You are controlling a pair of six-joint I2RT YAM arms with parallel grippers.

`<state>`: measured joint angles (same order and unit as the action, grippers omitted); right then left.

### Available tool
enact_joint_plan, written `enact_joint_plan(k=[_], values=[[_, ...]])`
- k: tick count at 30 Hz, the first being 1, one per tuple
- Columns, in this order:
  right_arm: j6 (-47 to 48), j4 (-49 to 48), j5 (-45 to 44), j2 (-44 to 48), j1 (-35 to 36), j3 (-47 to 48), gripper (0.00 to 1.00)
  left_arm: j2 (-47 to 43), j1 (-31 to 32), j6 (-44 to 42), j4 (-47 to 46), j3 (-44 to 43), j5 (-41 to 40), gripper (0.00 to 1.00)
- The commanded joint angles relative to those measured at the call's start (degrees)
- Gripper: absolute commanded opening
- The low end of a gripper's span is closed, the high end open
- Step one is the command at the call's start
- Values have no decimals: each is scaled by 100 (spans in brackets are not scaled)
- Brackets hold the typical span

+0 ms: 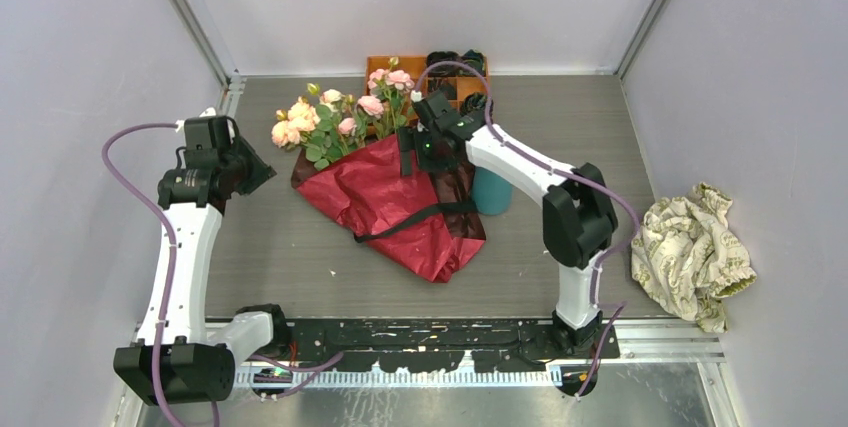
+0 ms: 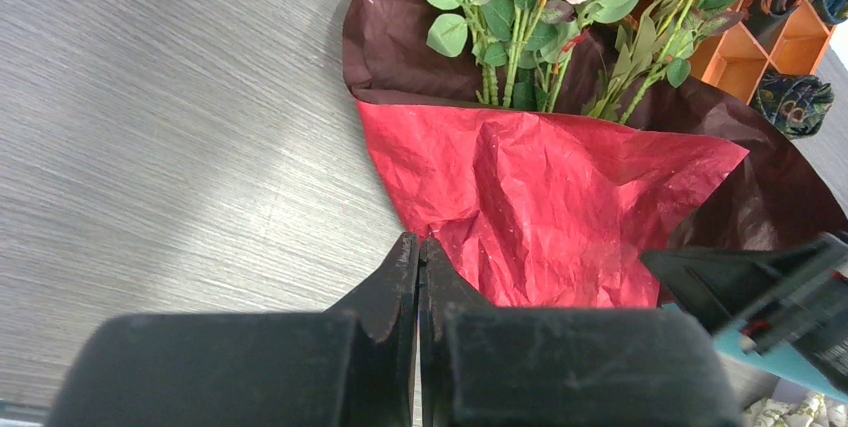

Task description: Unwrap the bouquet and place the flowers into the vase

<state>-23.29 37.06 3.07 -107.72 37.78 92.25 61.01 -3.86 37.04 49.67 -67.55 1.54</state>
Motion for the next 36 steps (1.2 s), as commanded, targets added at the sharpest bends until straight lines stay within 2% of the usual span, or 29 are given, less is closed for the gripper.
enact_joint_plan(k=[1, 6, 7, 11, 14, 16, 22, 28, 33, 36], values=[[-53, -392, 89, -250, 27, 304, 83, -41, -1, -52, 31, -15, -28, 0], [-75, -475, 313, -608, 20, 404, 82, -72, 1, -82, 56, 22, -75, 0], [-102, -549, 490, -647, 15, 381, 75, -72, 3, -88, 60, 22, -75, 0], [-356, -1044, 1248, -562, 27, 90, 31, -83, 3, -122, 115, -15, -94, 0], [-478, -1354, 1402, -235, 113, -196, 13, -133, 1, -164, 207, -94, -112, 0], [-439, -1314, 1335, -16, 257, -254, 6, -179, 2, -177, 269, -163, -106, 0], [-319, -1018, 1015, 381, 947, -179, 5, -356, -6, -191, 447, -376, -110, 0], [-491, -1187, 1019, 262, 1490, -262, 5, -515, -8, -213, 668, -593, -365, 0], [-633, -1337, 1113, -156, 2073, -216, 11, -619, -9, -214, 809, -711, -532, 2], [-706, -1493, 1257, -368, 2410, -216, 18, -646, -8, -211, 879, -762, -599, 2]])
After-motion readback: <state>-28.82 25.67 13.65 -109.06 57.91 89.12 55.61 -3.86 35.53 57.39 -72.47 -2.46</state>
